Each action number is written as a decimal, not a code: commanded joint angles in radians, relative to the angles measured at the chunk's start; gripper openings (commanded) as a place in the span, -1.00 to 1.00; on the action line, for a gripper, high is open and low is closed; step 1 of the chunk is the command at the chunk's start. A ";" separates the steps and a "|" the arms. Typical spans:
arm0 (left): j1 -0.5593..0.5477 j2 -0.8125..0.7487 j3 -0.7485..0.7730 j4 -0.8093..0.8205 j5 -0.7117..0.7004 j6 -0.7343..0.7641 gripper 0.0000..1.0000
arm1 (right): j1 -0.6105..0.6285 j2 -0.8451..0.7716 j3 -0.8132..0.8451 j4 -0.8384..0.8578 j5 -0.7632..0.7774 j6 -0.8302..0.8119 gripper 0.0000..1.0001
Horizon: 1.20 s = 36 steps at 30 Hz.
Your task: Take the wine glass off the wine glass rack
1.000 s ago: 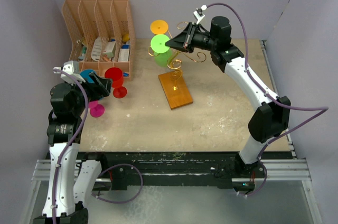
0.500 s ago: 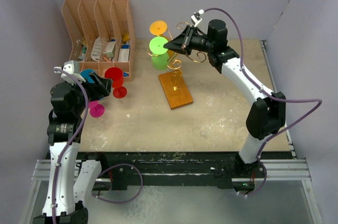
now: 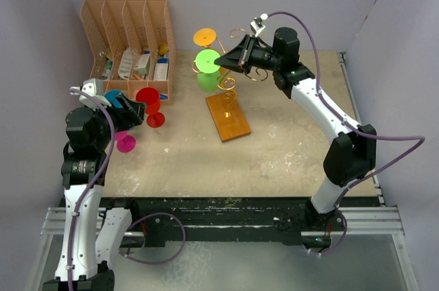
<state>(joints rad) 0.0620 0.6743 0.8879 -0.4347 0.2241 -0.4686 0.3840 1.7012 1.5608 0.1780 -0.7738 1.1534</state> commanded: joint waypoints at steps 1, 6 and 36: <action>-0.005 -0.003 0.003 0.037 0.011 0.002 0.63 | -0.004 -0.067 0.002 0.042 -0.019 -0.009 -1.00; -0.007 -0.003 0.003 0.036 0.010 0.003 0.63 | -0.004 -0.082 -0.004 0.018 -0.019 -0.024 -1.00; -0.007 -0.001 0.002 0.036 0.010 0.002 0.63 | 0.001 -0.286 -0.041 -0.123 -0.180 -0.174 -1.00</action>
<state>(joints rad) 0.0620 0.6743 0.8879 -0.4347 0.2241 -0.4686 0.3851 1.4841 1.4963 0.0292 -0.9089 1.0077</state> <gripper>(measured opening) 0.814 0.008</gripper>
